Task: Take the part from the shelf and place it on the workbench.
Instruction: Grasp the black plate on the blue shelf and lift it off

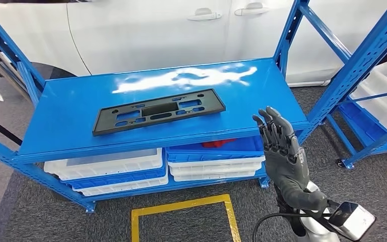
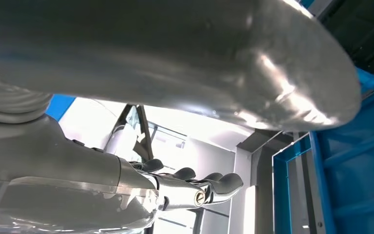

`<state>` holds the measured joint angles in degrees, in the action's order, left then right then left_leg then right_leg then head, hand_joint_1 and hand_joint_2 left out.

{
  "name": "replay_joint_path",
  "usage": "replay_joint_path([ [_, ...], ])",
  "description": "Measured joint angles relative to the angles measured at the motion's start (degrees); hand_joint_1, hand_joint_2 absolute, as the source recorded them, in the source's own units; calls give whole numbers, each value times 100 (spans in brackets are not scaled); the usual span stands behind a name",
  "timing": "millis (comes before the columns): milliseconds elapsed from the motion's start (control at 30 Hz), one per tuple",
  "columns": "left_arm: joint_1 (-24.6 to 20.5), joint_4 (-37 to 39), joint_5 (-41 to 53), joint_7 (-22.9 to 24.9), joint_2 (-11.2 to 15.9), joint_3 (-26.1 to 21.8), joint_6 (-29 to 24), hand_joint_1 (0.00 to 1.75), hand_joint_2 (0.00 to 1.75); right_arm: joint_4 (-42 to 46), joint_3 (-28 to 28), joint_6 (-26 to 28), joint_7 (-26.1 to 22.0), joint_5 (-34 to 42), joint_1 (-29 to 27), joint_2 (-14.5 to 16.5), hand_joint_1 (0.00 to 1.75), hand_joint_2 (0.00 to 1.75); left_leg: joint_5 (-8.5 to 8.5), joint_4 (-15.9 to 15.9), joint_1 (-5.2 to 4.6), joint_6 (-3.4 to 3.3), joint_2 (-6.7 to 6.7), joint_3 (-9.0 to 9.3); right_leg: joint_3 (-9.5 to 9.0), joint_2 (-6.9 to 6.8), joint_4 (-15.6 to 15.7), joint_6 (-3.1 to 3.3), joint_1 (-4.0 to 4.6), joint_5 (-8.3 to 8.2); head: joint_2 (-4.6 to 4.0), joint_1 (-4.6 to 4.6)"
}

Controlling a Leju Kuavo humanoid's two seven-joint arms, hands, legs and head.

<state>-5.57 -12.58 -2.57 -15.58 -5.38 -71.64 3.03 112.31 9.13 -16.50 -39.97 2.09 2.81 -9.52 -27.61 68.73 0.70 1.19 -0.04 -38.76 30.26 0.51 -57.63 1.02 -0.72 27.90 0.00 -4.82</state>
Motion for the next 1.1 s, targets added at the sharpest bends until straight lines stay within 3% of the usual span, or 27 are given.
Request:
replay_joint_path([
  [33, 12, -1, 1, 58, 6, -3, -52, 0, 0, 0, -6, 0, 0, 4, -9, -5, 0, 0, 217, -387, -6, -18, 0, 145, -52, 4, -3, -25, 8, 48, 0, 1],
  [100, 26, -1, 2, 161, 19, -13, -153, 0, 0, 9, -27, -1, 1, 18, -29, -31, 0, 0, 380, -905, -25, -70, -4, 347, -93, 13, -14, -85, 27, 120, 0, 1],
  [200, 55, -1, 2, 253, 43, -20, -248, 0, 0, 80, -90, -19, 0, 57, -98, -85, 0, 0, 303, -1009, -30, -168, -16, 406, -118, 9, 9, -185, 30, 177, 0, 1],
  [267, 88, -1, 0, 268, 58, -22, -263, 0, 0, 145, -162, -40, -4, 100, -141, -132, 0, 0, 279, -1072, -13, -241, -14, 487, -64, -6, -192, -248, 18, 302, 0, 1],
  [300, 99, -1, 0, 269, 68, -25, -263, 0, 0, 167, -200, -62, -6, 125, -165, -160, 0, 0, 266, -1100, -5, -270, -11, 530, 72, -14, -470, -271, 9, 429, 0, 2],
  [367, 107, -1, 4, 253, 90, -35, -251, 0, 0, 183, -268, -132, -9, 183, -227, -206, 0, 0, 216, -1108, -15, -308, -9, 586, 551, -18, -1256, -298, -1, 701, 0, 2],
  [400, 112, -1, 4, 236, 97, -45, -240, 0, 0, 183, -298, -180, -9, 212, -260, -221, 0, 0, 186, -1108, -20, -313, -11, 617, 768, -19, -1551, -307, -5, 742, 0, 2],
  [433, 117, -1, 4, 216, 102, -58, -227, 0, 0, 183, -328, -230, -9, 239, -283, -232, 0, 0, 151, -1107, -24, -313, -14, 660, 901, -19, -1659, -309, -6, 666, 0, 2],
  [467, 122, -1, 3, 196, 106, -78, -216, 0, 0, 183, -354, -281, -9, 259, -293, -238, 0, 0, 113, -1106, -26, -309, -17, 714, 926, -19, -1556, -303, -5, 480, 0, 2],
  [533, 128, -1, 2, 172, 107, -123, -205, 0, 0, 183, -390, -364, -8, 281, -289, -239, 0, 0, 25, -1108, -30, -284, -21, 830, 694, -19, -822, -256, 2, -65, 0, 2],
  [600, 122, -1, 2, 150, 104, -154, -202, 0, 0, 175, -414, -411, -2, 292, -278, -239, 0, 0, -58, -1099, -48, -229, -29, 890, 470, -18, -209, -193, 32, -328, 0, 2],
  [667, 117, -1, 3, 119, 103, -168, -200, 0, 0, 166, -442, -420, 2, 308, -268, -243, 0, 0, -106, -1111, -56, -164, -31, 906, 427, -11, -90, -139, 62, -287, 0, 2],
  [767, 115, -2, 3, 77, 120, -176, -177, 0, 0, 164, -493, -415, 0, 353, -271, -275, 0, 0, -222, -978, -56, -74, -15, 903, 336, -6, -21, -53, 11, -255, 0, 0],
  [800, 116, -2, 3, 69, 126, -176, -164, 0, 0, 164, -516, -414, 0, 371, -275, -291, 0, 0, -340, -740, -51, -46, -12, 798, 291, -14, 5, -25, -6, -238, 0, 0],
  [900, 137, -3, 4, 60, 128, -176, -126, 0, 0, 165, -598, -413, 1, 409, -337, -327, 0, 0, -720, 377, -20, 4, -12, 141, 193, -28, 12, 16, 4, -146, 0, 0],
  [933, 149, -3, 4, 57, 129, -176, -119, 0, 0, 168, -625, -414, 2, 413, -379, -333, 0, 0, -690, 546, -15, 9, -12, -6, 153, -25, 11, 15, 5, -111, 0, -1],
  [967, 159, -3, 3, 56, 131, -176, -116, 0, 0, 174, -650, -415, 1, 414, -423, -339, 0, 0, -535, 481, -12, 7, -11, -40, 103, -21, 11, 12, 5, -72, 0, -1],
  [1033, 170, -3, 2, 55, 137, -176, -108, 0, 0, 190, -689, -417, 0, 408, -489, -347, 0, 0, -12, -180, -12, -27, -11, 158, -16, -13, 11, -8, 5, 16, 0, 0],
  [1100, 170, -3, 4, 54, 141, -176, -102, 0, 0, 199, -709, -415, 0, 394, -527, -354, 0, 0, 275, -803, -35, -83, -10, 406, -97, -1, 2, -57, 27, 104, 0, 1],
])
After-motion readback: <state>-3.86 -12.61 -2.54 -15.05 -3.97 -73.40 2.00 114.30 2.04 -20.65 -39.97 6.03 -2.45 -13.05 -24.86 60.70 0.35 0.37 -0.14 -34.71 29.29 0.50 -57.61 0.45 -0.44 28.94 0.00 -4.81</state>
